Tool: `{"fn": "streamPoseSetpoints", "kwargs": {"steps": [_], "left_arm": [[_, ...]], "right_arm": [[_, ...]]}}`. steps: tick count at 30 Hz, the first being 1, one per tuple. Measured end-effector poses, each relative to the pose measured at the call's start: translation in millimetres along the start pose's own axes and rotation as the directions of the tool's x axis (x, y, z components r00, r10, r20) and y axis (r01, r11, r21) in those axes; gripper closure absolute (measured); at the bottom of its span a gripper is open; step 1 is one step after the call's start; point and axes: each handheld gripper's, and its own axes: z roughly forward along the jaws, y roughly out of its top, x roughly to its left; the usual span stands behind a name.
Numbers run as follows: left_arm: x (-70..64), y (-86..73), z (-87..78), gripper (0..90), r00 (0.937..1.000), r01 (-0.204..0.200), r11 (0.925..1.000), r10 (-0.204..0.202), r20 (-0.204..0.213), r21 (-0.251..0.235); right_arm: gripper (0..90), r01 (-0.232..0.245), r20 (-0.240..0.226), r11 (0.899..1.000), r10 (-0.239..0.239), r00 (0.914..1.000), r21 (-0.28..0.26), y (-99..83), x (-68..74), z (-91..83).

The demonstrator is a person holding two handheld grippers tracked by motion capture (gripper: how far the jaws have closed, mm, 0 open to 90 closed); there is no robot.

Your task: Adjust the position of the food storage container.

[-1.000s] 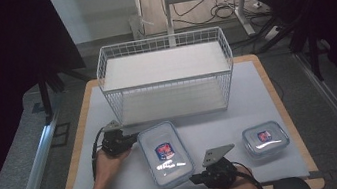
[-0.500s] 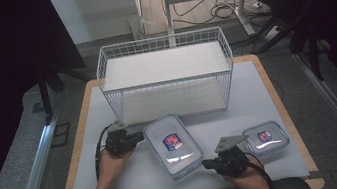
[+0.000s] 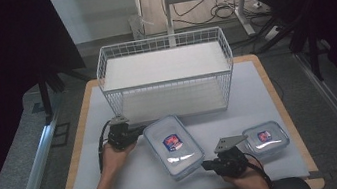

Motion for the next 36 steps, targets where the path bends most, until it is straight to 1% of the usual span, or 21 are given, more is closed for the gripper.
{"fn": "streamPoseSetpoints", "kwargs": {"steps": [3, 6, 7, 8, 10, 12, 13, 14, 15, 16, 17, 20, 21, 26, 27, 30, 31, 32, 34, 35, 36], "left_arm": [[-3.4, -3.0, -4.7, 89.7, 0.9998, 0.009, 1.0, -0.009, 0.017, 0.004], [-8.6, -7.1, -10.6, 89.6, 0.9994, 0.003, 0.9998, -0.004, 0.035, 0.02], [-11.5, -9.2, -13.1, 89.7, 0.9993, -0.001, 0.9995, 0.0, 0.038, 0.03], [-15.6, -12.5, -16.8, 89.7, 0.9994, -0.003, 0.999, 0.002, 0.035, 0.045], [-16.9, -14.1, -19.1, 89.6, 0.9994, -0.003, 0.9987, 0.001, 0.035, 0.05], [-20.6, -18.0, -24.9, 89.6, 0.9989, -0.006, 0.9984, 0.003, 0.047, 0.057], [-26.2, -21.6, -30.5, 89.6, 0.9994, 0.007, 0.9987, -0.008, 0.034, 0.05], [-26.2, -21.6, -30.5, 89.6, 0.9994, 0.007, 0.9987, -0.008, 0.034, 0.05], [-30.1, -25.2, -33.6, 89.6, 0.9994, 0.022, 0.9989, -0.023, 0.027, 0.04], [-30.1, -25.2, -33.6, 89.6, 0.9994, 0.022, 0.9989, -0.023, 0.027, 0.04], [-33.0, -30.3, -37.9, 89.6, 0.9985, 0.044, 0.9984, -0.045, 0.032, 0.034], [-36.8, -34.8, -42.1, 89.6, 0.9979, 0.055, 0.998, -0.056, 0.032, 0.03], [-42.7, -41.1, -47.6, 89.6, 0.9971, 0.068, 0.9973, -0.069, 0.032, 0.025], [-50.1, -47.3, -53.7, 89.6, 0.9968, 0.07, 0.9973, -0.071, 0.036, 0.022], [-52.6, -49.1, -55.6, 89.6, 0.9966, 0.071, 0.9973, -0.072, 0.041, 0.021], [-55.9, -51.3, -58.2, 89.6, 0.9958, 0.074, 0.997, -0.075, 0.052, 0.02], [-59.8, -53.4, -60.2, 89.6, 0.9958, 0.067, 0.9975, -0.069, 0.061, 0.023], [-59.8, -53.4, -60.2, 89.6, 0.9958, 0.067, 0.9975, -0.069, 0.061, 0.023], [-61.2, -54.3, -62.5, 89.6, 0.996, 0.046, 0.9987, -0.048, 0.075, 0.021], [-60.2, -52.5, -62.3, 88.8, 0.9967, 0.041, 0.9991, -0.042, 0.069, 0.016], [-58.1, -48.1, -59.8, 86.2, 0.9992, 0.03, 0.9995, -0.03, 0.027, 0.012]], "right_arm": [[90.0, 0.004, 0.042, 1.0, -0.004, 0.9991, 0.002, -0.9, -2.5, -4.9], [90.0, -0.012, 0.056, 1.0, 0.012, 0.9983, 0.0, -1.5, -6.7, -8.5], [90.0, -0.018, 0.09, 1.0, 0.018, 0.9958, -0.003, -1.6, -11.6, -11.2], [90.0, -0.02, 0.1, 1.0, 0.021, 0.9948, -0.003, -1.5, -13.2, -11.7], [89.9, -0.035, 0.105, 0.999, 0.036, 0.9938, -0.004, -1.5, -17.4, -12.1], [90.0, -0.036, 0.117, 0.999, 0.036, 0.9925, -0.003, -1.0, -19.8, -12.4], [89.9, -0.04, 0.126, 0.999, 0.04, 0.9913, 0.001, 0.6, -22.9, -11.9], [89.9, -0.045, 0.132, 0.999, 0.045, 0.9903, 0.001, 1.4, -24.3, -11.5], [89.9, -0.05, 0.136, 0.999, 0.049, 0.9895, 0.003, 2.4, -25.5, -11.3], [89.9, -0.048, 0.142, 0.999, 0.047, 0.9888, 0.005, 3.1, -26.8, -11.2], [89.9, -0.053, 0.149, 0.999, 0.051, 0.9875, 0.005, 4.2, -28.6, -10.6], [89.9, -0.06, 0.163, 0.998, 0.059, 0.9849, 0.004, 6.5, -32.4, -9.0], [89.9, -0.07, 0.176, 0.998, 0.069, 0.982, 0.0, 9.0, -36.4, -6.9], [90.0, -0.079, 0.199, 0.997, 0.077, 0.977, 0.005, 16.0, -45.1, -2.4], [90.0, -0.087, 0.211, 0.996, 0.085, 0.9739, 0.004, 19.5, -49.0, 0.7], [90.0, -0.095, 0.221, 0.995, 0.092, 0.971, 0.006, 23.9, -53.7, 3.9], [90.0, -0.099, 0.243, 0.995, 0.094, 0.9655, 0.01, 28.0, -56.0, 7.8], [90.0, -0.099, 0.243, 0.995, 0.094, 0.9655, 0.01, 28.0, -56.0, 7.8], [90.0, -0.128, 0.247, 0.992, 0.122, 0.9612, 0.008, 30.8, -58.9, 10.1], [89.9, -0.142, 0.247, 0.99, 0.137, 0.9593, 0.001, 30.9, -59.2, 10.6], [90.0, -0.16, 0.242, 0.987, 0.156, 0.9576, -0.006, 29.9, -58.6, 9.6]]}}
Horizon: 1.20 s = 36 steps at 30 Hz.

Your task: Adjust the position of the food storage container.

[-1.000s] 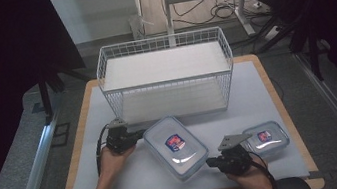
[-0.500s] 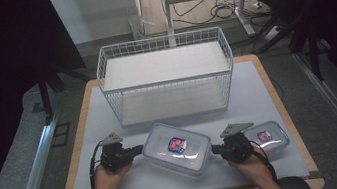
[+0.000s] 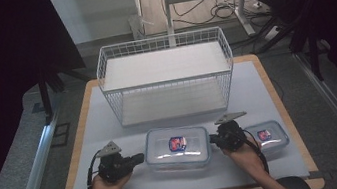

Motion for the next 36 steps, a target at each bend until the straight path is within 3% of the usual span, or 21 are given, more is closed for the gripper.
{"fn": "streamPoseSetpoints", "kwargs": {"steps": [1, 4, 6, 9, 22, 28, 30, 31, 32, 33, 36], "left_arm": [[0.9, 1.9, 2.1, 85.4, 0.9996, -0.008, 1.0, 0.008, -0.028, 0.002], [5.5, 7.4, 12.1, 86.3, 0.9994, -0.006, 0.9999, 0.007, -0.034, 0.012], [4.2, 10.2, 17.1, 87.4, 0.9977, -0.019, 0.9995, 0.021, -0.064, 0.025], [3.4, 7.7, 11.2, 89.5, 0.9998, 0.016, 0.9999, -0.016, -0.015, 0.002], [-17.9, -1.4, -3.6, 89.6, 0.9998, 0.001, 1.0, -0.001, 0.021, 0.008], [-18.6, -0.5, -4.0, 88.8, 0.9991, -0.01, 0.9999, 0.01, 0.041, 0.012], [-16.7, -0.2, -5.0, 79.7, 0.9993, -0.023, 0.9997, 0.022, 0.03, 0.011], [-15.3, 0.6, -7.2, 74.6, 0.9994, -0.031, 0.9995, 0.031, -0.013, 0.009], [-15.3, 0.6, -7.2, 70.5, 0.9994, -0.031, 0.9995, 0.031, -0.013, 0.009], [-13.2, 1.0, -10.8, 62.6, 0.9967, -0.042, 0.999, 0.043, -0.068, 0.011], [-11.7, -0.9, -13.0, 45.4, 0.9942, -0.046, 0.9988, 0.047, -0.097, 0.021]], "right_arm": [[89.9, -0.003, 0.002, 1.0, 0.003, 1.0, 0.0, -0.7, 0.4, -1.9], [89.9, -0.018, -0.015, 0.999, 0.018, 0.9997, -0.028, -3.9, 1.3, -10.6], [89.8, -0.021, -0.026, 0.999, 0.02, 0.9995, -0.04, -6.6, 3.2, -17.0], [89.9, 0.002, -0.016, 1.0, -0.002, 0.9999, -0.027, -12.9, 10.3, -17.1], [90.0, 0.021, 0.002, 0.999, -0.021, 0.9998, -0.025, -11.2, 9.0, -17.0], [89.9, 0.023, 0.012, 0.999, -0.023, 0.9997, -0.022, -8.7, 6.4, -16.0], [89.9, 0.026, 0.011, 0.999, -0.026, 0.9996, -0.022, -8.6, 6.6, -16.8], [87.4, 0.036, 0.014, 0.999, -0.035, 0.9993, -0.034, -8.6, 7.1, -21.5], [87.4, 0.036, 0.014, 0.999, -0.035, 0.9993, -0.034, -8.6, 7.1, -21.5], [82.5, 0.038, 0.012, 0.998, -0.037, 0.9993, -0.058, -9.6, 6.8, -29.6], [77.4, 0.053, 0.02, 0.996, -0.052, 0.9984, -0.067, -11.7, 5.9, -35.3]]}}
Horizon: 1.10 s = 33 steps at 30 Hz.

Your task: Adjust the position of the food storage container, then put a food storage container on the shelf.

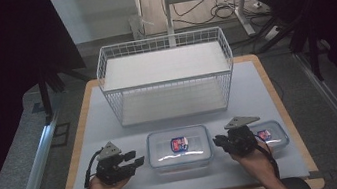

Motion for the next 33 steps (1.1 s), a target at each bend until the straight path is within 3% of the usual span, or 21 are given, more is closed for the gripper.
{"fn": "streamPoseSetpoints", "kwargs": {"steps": [1, 2, 3, 6, 7, 8, 9, 10, 13, 15, 20, 21, 27, 33], "left_arm": [[-0.1, -3.1, -1.3, 39.3, 0.9988, -0.024, 0.9997, 0.025, -0.043, 0.008], [-0.1, -3.1, -1.3, 34.9, 0.9988, -0.024, 0.9997, 0.025, -0.043, 0.008], [0.0, -4.8, -2.8, 30.9, 0.9967, -0.039, 0.9992, 0.04, -0.071, 0.011], [1.0, -6.2, -6.0, 23.2, 0.9957, -0.042, 0.9991, 0.042, -0.083, 0.002], [1.6, -7.6, -8.4, 20.7, 0.9949, -0.045, 0.999, 0.044, -0.091, -0.002], [1.6, -7.6, -8.4, 18.4, 0.9949, -0.045, 0.999, 0.044, -0.091, -0.002], [1.8, -11.0, -9.0, 15.1, 0.9907, -0.06, 0.998, 0.062, -0.122, 0.018], [1.8, -11.0, -9.0, 12.1, 0.9907, -0.06, 0.998, 0.062, -0.122, 0.018], [1.7, -14.5, -7.3, 9.4, 0.9859, -0.077, 0.9958, 0.084, -0.145, 0.05], [1.3, -17.0, -6.4, 9.0, 0.9846, -0.082, 0.9945, 0.091, -0.149, 0.064], [1.9, -19.3, -7.6, 8.1, 0.9823, -0.102, 0.994, 0.107, -0.154, 0.039], [2.9, -19.8, -8.5, 8.3, 0.9861, -0.09, 0.9959, 0.091, -0.139, 0.012], [9.6, -20.5, -8.9, 8.4, 0.9918, -0.054, 0.9985, 0.053, -0.117, -0.005], [11.6, -18.5, -8.3, 8.6, 0.9912, -0.058, 0.9982, 0.059, -0.118, 0.01]], "right_arm": [[68.2, 0.007, -0.012, 1.0, -0.007, 0.9999, -0.001, -2.6, -2.1, -4.8], [63.9, 0.007, -0.016, 1.0, -0.007, 0.9998, -0.002, -3.7, -2.9, -6.7], [59.0, 0.01, -0.018, 1.0, -0.01, 0.9998, 0.0, -4.5, -3.6, -8.5], [51.8, 0.027, -0.017, 1.0, -0.027, 0.9995, 0.0, -5.5, -4.3, -11.2], [45.3, 0.041, -0.02, 0.999, -0.041, 0.999, 0.002, -5.9, -3.9, -13.6], [45.3, 0.041, -0.02, 0.999, -0.041, 0.999, 0.002, -5.9, -3.9, -13.6], [38.9, 0.057, -0.026, 0.998, -0.057, 0.998, 0.0, -6.3, -3.6, -15.5], [38.9, 0.057, -0.026, 0.998, -0.057, 0.998, 0.0, -6.3, -3.6, -15.5], [28.5, 0.069, -0.043, 0.998, -0.07, 0.9966, -0.011, -8.7, -2.7, -17.5], [27.5, 0.069, -0.046, 0.998, -0.07, 0.9965, -0.01, -9.2, -2.7, -17.9], [21.4, 0.056, -0.05, 0.998, -0.057, 0.9971, -0.026, -11.3, -6.6, -20.0], [18.9, 0.044, -0.057, 0.998, -0.046, 0.9973, -0.034, -10.9, -8.2, -20.8], [11.8, 0.052, -0.067, 0.998, -0.054, 0.9963, -0.032, -9.8, -6.0, -17.7], [8.7, 0.037, -0.073, 0.998, -0.04, 0.9965, -0.043, -8.7, -4.3, -17.9]]}}
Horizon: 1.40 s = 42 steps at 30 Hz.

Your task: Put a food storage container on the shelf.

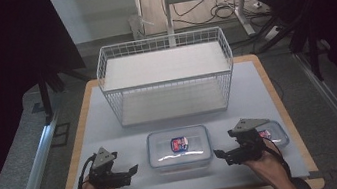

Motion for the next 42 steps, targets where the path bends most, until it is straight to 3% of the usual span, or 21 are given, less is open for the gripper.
{"fn": "streamPoseSetpoints", "kwargs": {"steps": [7, 11, 15, 18, 21, 23, 24, 26, 27, 28, 30, 31, 32, 33, 34, 35, 36, 37, 40, 41, 42], "left_arm": [[-3.3, 6.5, -1.9, 7.7, 0.9998, 0.016, 0.9998, -0.016, 0.014, 0.014], [-2.3, 10.3, -1.1, 6.5, 0.9991, 0.02, 0.9997, -0.021, 0.038, 0.012], [-3.7, 18.9, 1.0, 3.1, 0.9971, 0.01, 0.9999, -0.01, 0.075, 0.001], [-5.2, 29.8, 9.9, 3.6, 0.9896, 0.016, 0.9999, -0.016, 0.143, 0.002], [-5.9, 33.7, 16.1, 4.0, 0.9865, 0.015, 0.9998, -0.017, 0.163, 0.011], [-6.3, 37.7, 26.4, 3.9, 0.9768, 0.02, 0.9994, -0.025, 0.213, 0.03], [-7.1, 40.1, 33.4, 2.3, 0.9697, 0.018, 0.9986, -0.03, 0.242, 0.05], [-7.2, 43.0, 39.6, 1.6, 0.9609, 0.022, 0.9982, -0.037, 0.274, 0.056], [-7.2, 43.0, 39.6, 1.6, 0.9609, 0.022, 0.9982, -0.037, 0.274, 0.056], [-8.3, 45.9, 44.8, 1.5, 0.9514, 0.018, 0.9976, -0.037, 0.306, 0.068], [-9.5, 47.9, 49.7, 1.5, 0.94, 0.022, 0.9967, -0.047, 0.338, 0.078], [-9.5, 47.9, 49.7, 1.6, 0.94, 0.022, 0.9967, -0.047, 0.338, 0.078], [-11.1, 49.4, 56.0, 1.8, 0.9217, 0.033, 0.9948, -0.068, 0.382, 0.096], [-11.1, 49.4, 56.0, 1.7, 0.9217, 0.033, 0.9948, -0.068, 0.382, 0.096], [-12.6, 50.2, 61.0, 1.8, 0.9089, 0.044, 0.993, -0.085, 0.408, 0.109], [-12.6, 50.2, 61.0, 0.3, 0.9089, 0.044, 0.993, -0.085, 0.408, 0.109], [-11.9, 50.4, 64.6, 0.0, 0.8992, 0.055, 0.9911, -0.102, 0.425, 0.121], [-12.2, 49.9, 65.3, 0.8, 0.8965, 0.063, 0.9905, -0.11, 0.429, 0.122], [-12.8, 50.1, 63.2, 1.5, 0.8973, 0.067, 0.9886, -0.119, 0.425, 0.135], [-13.7, 50.0, 61.7, 2.8, 0.9, 0.067, 0.9887, -0.118, 0.42, 0.134], [-16.1, 48.8, 58.4, 4.2, 0.9046, 0.068, 0.9889, -0.117, 0.41, 0.132]], "right_arm": [[6.1, -0.015, -0.032, 1.0, 0.014, 0.9994, -0.012, 3.2, -0.2, 0.6], [5.9, 0.001, -0.046, 1.0, -0.001, 0.9989, 0.006, 6.2, 4.6, 5.9], [5.6, 0.015, -0.068, 1.0, -0.014, 0.9976, 0.023, 11.2, 9.8, 10.6], [2.8, 0.005, -0.077, 0.999, -0.001, 0.997, 0.053, 17.4, 14.2, 18.1], [2.6, 0.0, -0.099, 0.997, 0.007, 0.995, 0.072, 18.6, 13.5, 22.1], [4.9, -0.023, -0.116, 0.995, 0.034, 0.9926, 0.097, 20.1, 12.3, 26.5], [7.3, -0.057, -0.142, 0.992, 0.073, 0.9872, 0.113, 22.7, 10.0, 30.8], [8.2, -0.066, -0.15, 0.991, 0.084, 0.9851, 0.12, 24.4, 9.3, 34.9], [8.2, -0.066, -0.15, 0.991, 0.084, 0.9851, 0.12, 24.4, 9.3, 34.9], [8.5, -0.095, -0.177, 0.987, 0.117, 0.9771, 0.132, 25.6, 7.5, 40.6], [7.4, -0.125, -0.197, 0.982, 0.152, 0.9685, 0.144, 25.8, 5.4, 44.7], [7.4, -0.125, -0.197, 0.982, 0.152, 0.9685, 0.144, 25.8, 5.4, 44.7], [6.5, -0.159, -0.217, 0.975, 0.191, 0.9573, 0.156, 25.0, 1.2, 48.5], [6.5, -0.159, -0.217, 0.975, 0.191, 0.9573, 0.156, 25.0, 1.2, 48.5], [7.1, -0.198, -0.256, 0.965, 0.239, 0.9368, 0.174, 23.1, -3.2, 52.3], [7.1, -0.198, -0.256, 0.965, 0.239, 0.9368, 0.174, 23.1, -3.2, 52.3], [5.1, -0.221, -0.273, 0.957, 0.267, 0.9243, 0.188, 22.1, -4.4, 56.5], [5.7, -0.223, -0.271, 0.957, 0.268, 0.9243, 0.186, 22.4, -4.7, 56.8], [10.2, -0.213, -0.263, 0.961, 0.255, 0.9304, 0.178, 24.2, -5.1, 54.2], [11.8, -0.208, -0.264, 0.961, 0.252, 0.9309, 0.183, 24.9, -5.6, 52.0], [14.4, -0.223, -0.271, 0.957, 0.268, 0.9244, 0.186, 23.1, -5.6, 49.9]]}}
